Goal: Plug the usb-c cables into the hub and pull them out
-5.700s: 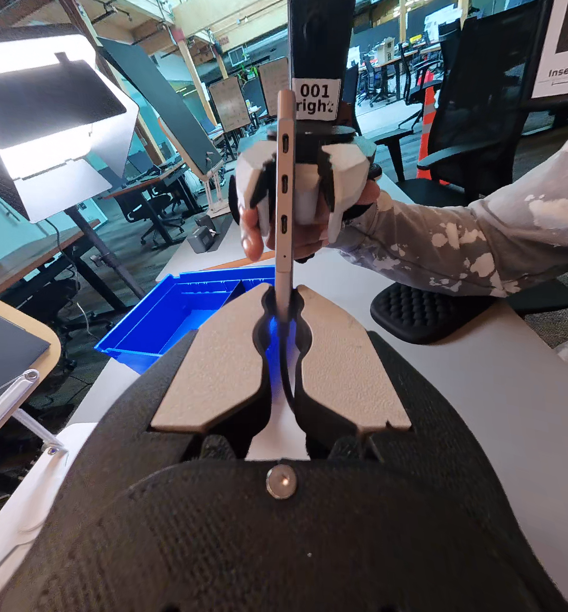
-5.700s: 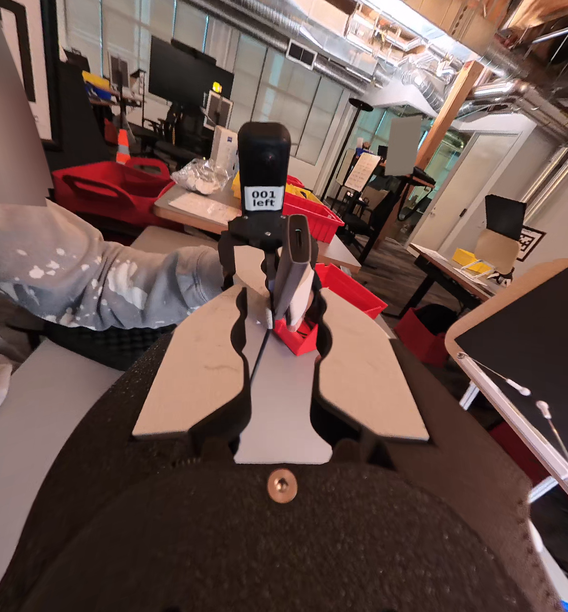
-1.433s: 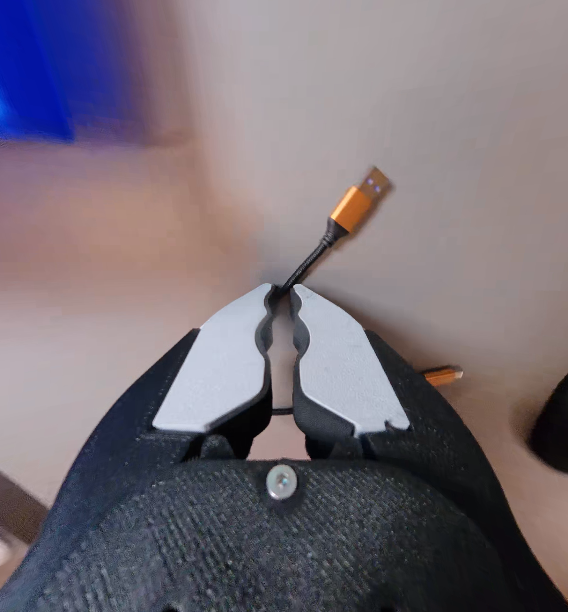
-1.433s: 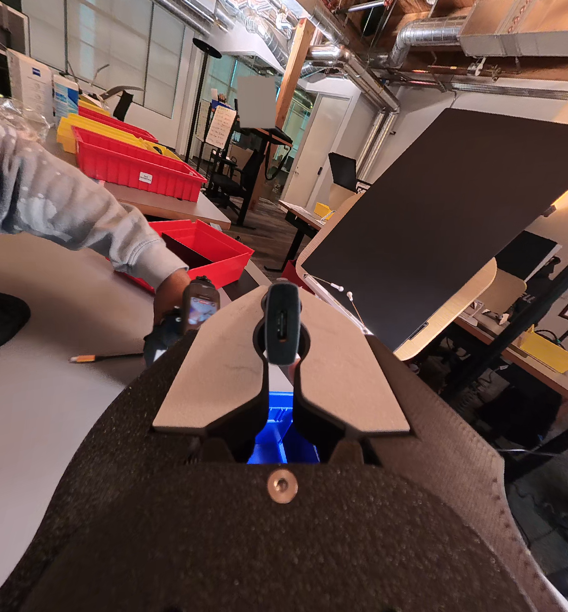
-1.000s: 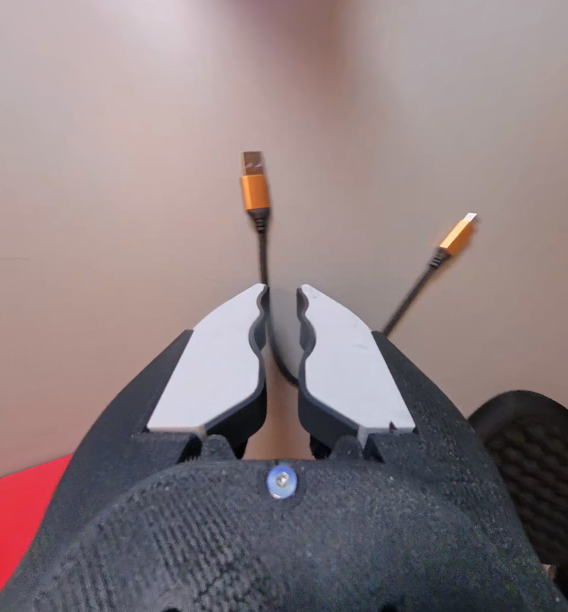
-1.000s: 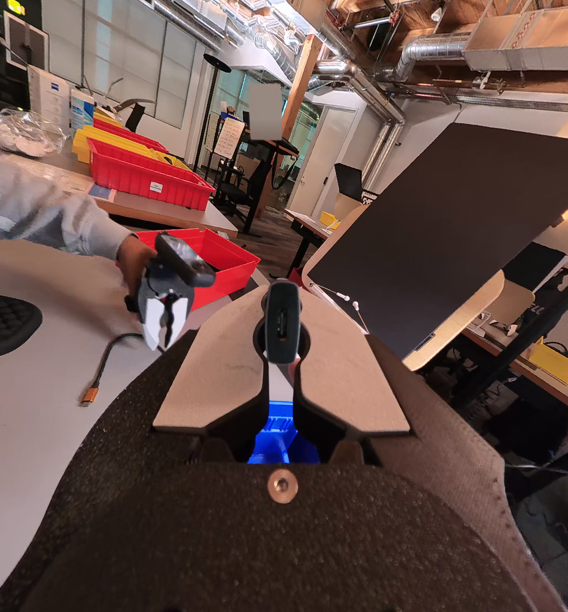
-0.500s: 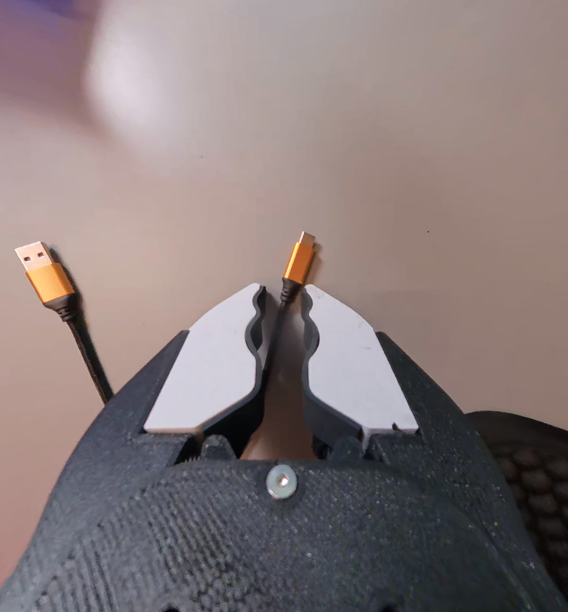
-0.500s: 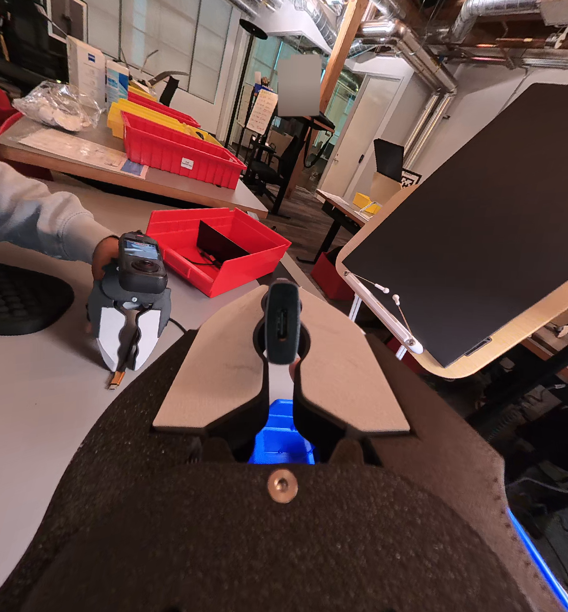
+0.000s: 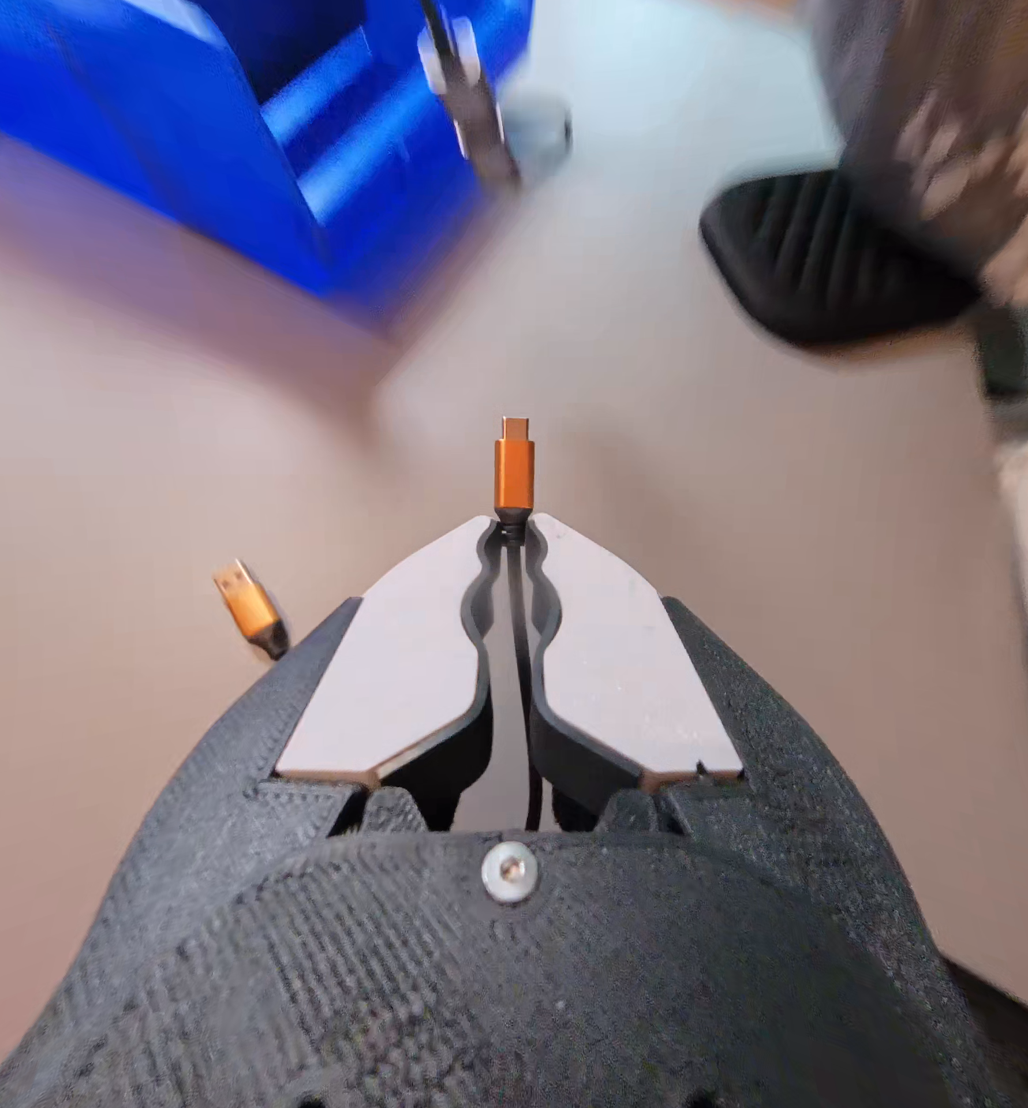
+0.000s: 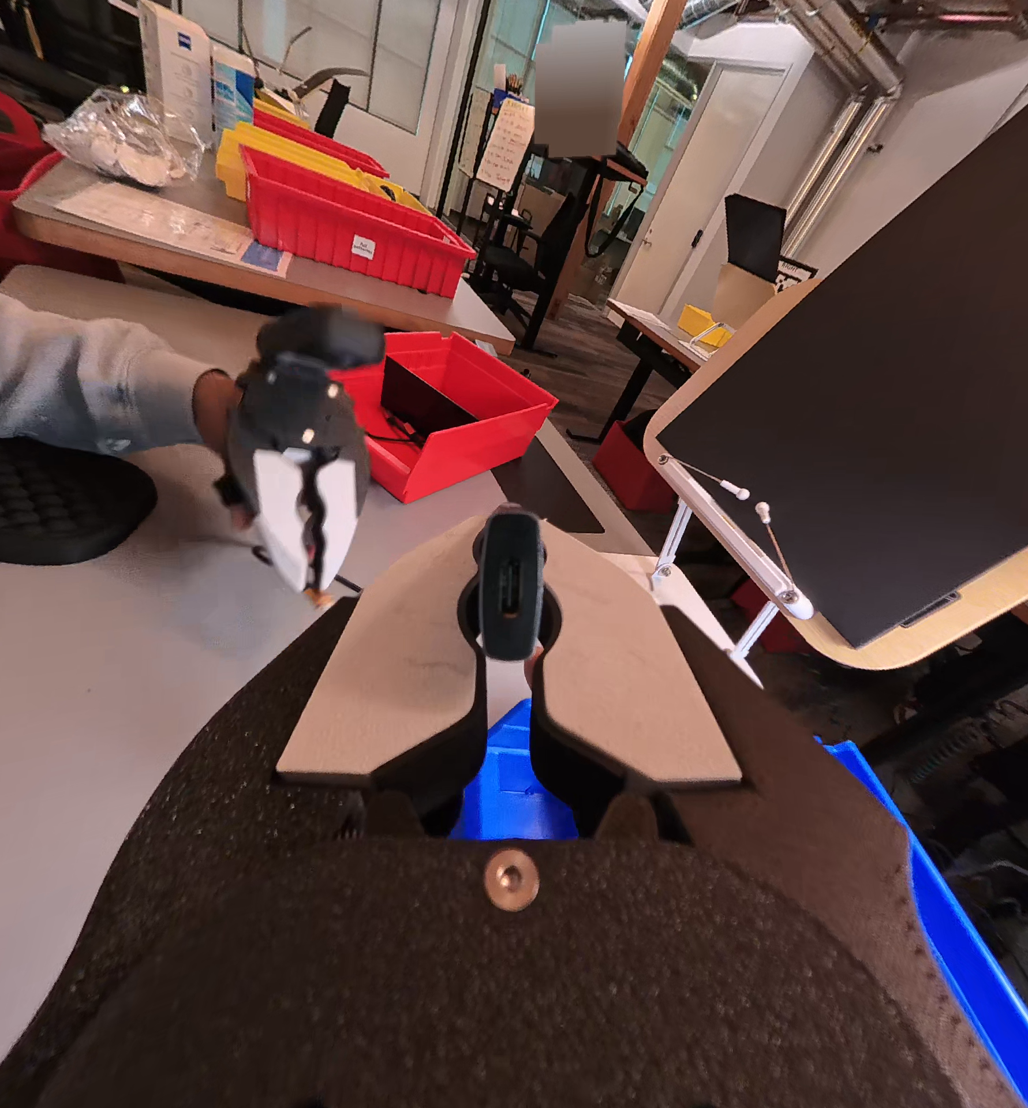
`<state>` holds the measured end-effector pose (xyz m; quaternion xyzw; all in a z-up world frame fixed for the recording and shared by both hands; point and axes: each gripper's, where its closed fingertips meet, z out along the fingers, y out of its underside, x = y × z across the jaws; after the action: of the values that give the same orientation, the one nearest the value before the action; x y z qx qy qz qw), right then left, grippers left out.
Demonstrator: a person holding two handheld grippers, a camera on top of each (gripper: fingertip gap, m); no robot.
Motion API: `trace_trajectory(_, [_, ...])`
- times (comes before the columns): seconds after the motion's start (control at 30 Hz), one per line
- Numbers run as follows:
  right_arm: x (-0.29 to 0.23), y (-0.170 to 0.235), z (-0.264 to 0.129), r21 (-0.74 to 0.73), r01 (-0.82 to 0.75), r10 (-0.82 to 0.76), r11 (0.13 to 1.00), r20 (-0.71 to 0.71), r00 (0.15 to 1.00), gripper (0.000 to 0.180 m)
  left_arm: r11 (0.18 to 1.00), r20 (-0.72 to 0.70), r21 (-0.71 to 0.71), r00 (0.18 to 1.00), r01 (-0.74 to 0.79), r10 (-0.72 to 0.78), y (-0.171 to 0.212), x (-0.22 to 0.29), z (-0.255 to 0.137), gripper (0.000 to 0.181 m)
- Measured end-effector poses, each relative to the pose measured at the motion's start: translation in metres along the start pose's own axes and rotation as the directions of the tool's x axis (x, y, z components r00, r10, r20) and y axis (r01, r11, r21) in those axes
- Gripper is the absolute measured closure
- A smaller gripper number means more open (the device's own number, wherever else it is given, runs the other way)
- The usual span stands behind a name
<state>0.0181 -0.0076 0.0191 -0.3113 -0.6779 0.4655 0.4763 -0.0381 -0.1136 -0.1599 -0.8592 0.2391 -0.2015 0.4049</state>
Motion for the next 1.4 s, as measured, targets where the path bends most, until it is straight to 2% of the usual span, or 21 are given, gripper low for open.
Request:
trace_trajectory(0.03, [-0.001,0.002,0.002,-0.010,0.002,-0.002,1.000,0.005,1.000,0.170,0.998,-0.003,0.065,1.000,0.010,-0.010,-0.019,-0.003,-0.009,0.173])
trace_trajectory(0.2, [-0.006,0.016,0.013,-0.087,0.033,-0.031,0.996,0.017,0.999,0.171,0.966,-0.020,0.257,0.999,-0.036,0.043,-0.104,0.001,-0.044,0.173])
trace_trajectory(0.33, [-0.010,0.029,0.020,-0.165,0.085,-0.083,0.983,0.017,0.996,0.171,0.950,-0.184,0.305,0.983,0.060,-0.003,-0.135,0.017,-0.043,0.173])
trace_trajectory(0.47, [-0.019,0.043,0.029,-0.243,0.190,-0.184,0.951,0.050,0.982,0.170,0.955,-0.298,0.240,0.949,0.177,-0.101,-0.118,0.020,-0.023,0.173])
trace_trajectory(0.6, [-0.027,0.057,0.046,-0.294,0.320,-0.313,0.901,0.072,0.947,0.170,0.962,-0.303,0.153,0.937,0.228,-0.174,-0.100,0.014,-0.015,0.173])
trace_trajectory(0.83, [-0.048,0.091,0.077,-0.333,0.562,-0.560,0.757,0.113,0.821,0.171,0.978,-0.125,-0.027,0.970,0.205,-0.207,-0.062,-0.008,-0.014,0.173])
trace_trajectory(0.97, [-0.066,0.109,0.085,-0.353,0.680,-0.697,0.643,0.099,0.711,0.171,0.977,-0.117,-0.136,0.976,0.166,-0.182,-0.045,-0.004,-0.008,0.173])
trace_trajectory(1.1, [-0.081,0.129,0.091,-0.381,0.748,-0.790,0.544,0.069,0.610,0.171,0.960,-0.107,-0.247,0.981,0.132,-0.163,-0.028,0.002,0.003,0.173])
trace_trajectory(1.23, [-0.082,0.138,0.094,-0.398,0.761,-0.814,0.512,0.060,0.578,0.171,0.936,-0.062,-0.332,0.988,0.116,-0.145,-0.012,-0.001,0.007,0.173])
trace_trajectory(1.4, [-0.084,0.142,0.095,-0.406,0.778,-0.833,0.479,0.070,0.549,0.171,0.929,-0.055,-0.351,0.988,0.116,-0.144,-0.007,-0.002,0.008,0.173])
